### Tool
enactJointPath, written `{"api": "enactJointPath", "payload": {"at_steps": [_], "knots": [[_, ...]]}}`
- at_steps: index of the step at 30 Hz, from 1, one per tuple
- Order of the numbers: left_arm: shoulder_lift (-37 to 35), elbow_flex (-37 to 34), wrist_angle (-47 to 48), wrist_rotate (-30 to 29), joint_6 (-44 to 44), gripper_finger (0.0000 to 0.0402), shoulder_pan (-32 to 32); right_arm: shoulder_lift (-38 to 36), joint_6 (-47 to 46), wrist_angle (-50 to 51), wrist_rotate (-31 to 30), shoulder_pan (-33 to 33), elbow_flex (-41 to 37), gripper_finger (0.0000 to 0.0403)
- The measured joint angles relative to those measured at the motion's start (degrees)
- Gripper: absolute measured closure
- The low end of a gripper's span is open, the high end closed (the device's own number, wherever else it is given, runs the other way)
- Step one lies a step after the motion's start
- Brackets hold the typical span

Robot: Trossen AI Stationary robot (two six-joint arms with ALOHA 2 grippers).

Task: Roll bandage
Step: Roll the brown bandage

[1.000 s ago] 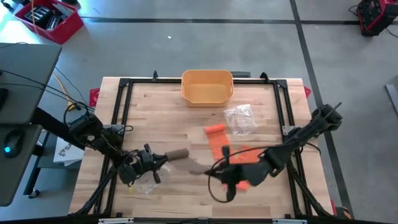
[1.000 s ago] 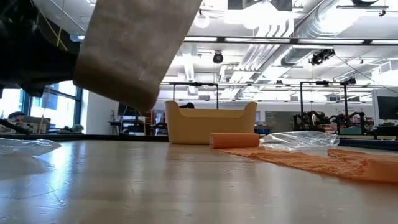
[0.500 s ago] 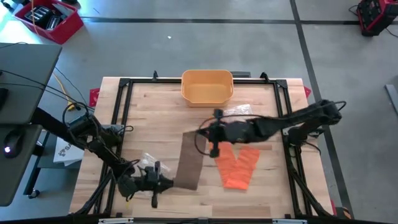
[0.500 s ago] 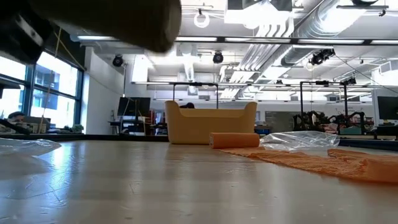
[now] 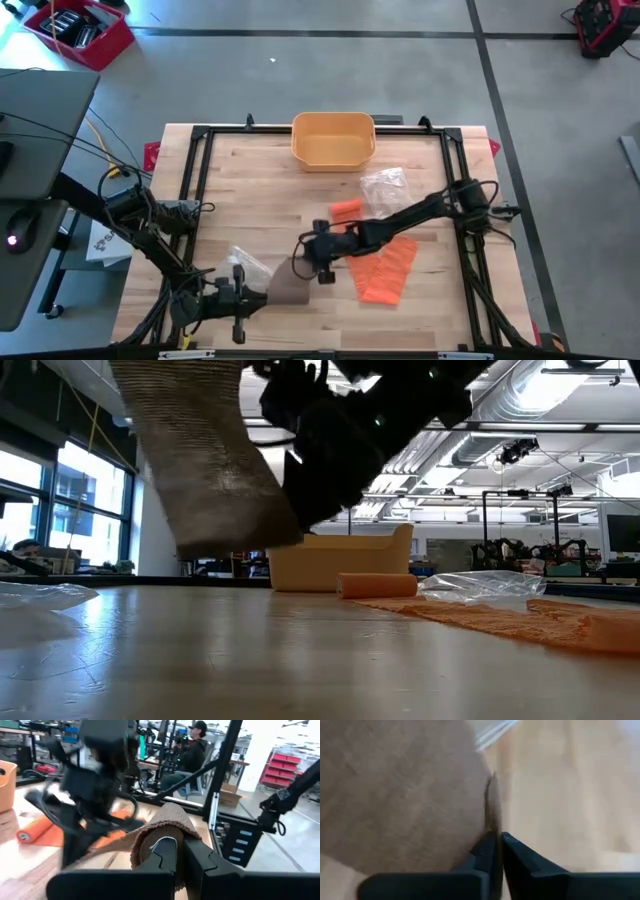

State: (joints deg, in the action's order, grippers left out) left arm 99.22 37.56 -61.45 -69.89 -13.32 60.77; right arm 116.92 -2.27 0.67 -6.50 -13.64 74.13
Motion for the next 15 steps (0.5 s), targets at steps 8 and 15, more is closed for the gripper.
{"api": "enactJointPath", "payload": {"at_steps": [8, 15], "knots": [[0.0, 0.0, -1.8, -3.3, 1.5, 0.0401, 0.2, -5.1, 1.1, 12.4, 1.8, 0.3, 0.0, 0.0257], [0.0, -0.9, -1.9, -3.5, -0.4, 0.0401, 0.9, -14.6, -5.5, -4.1, -2.1, -7.2, -22.0, 0.0264]]}}
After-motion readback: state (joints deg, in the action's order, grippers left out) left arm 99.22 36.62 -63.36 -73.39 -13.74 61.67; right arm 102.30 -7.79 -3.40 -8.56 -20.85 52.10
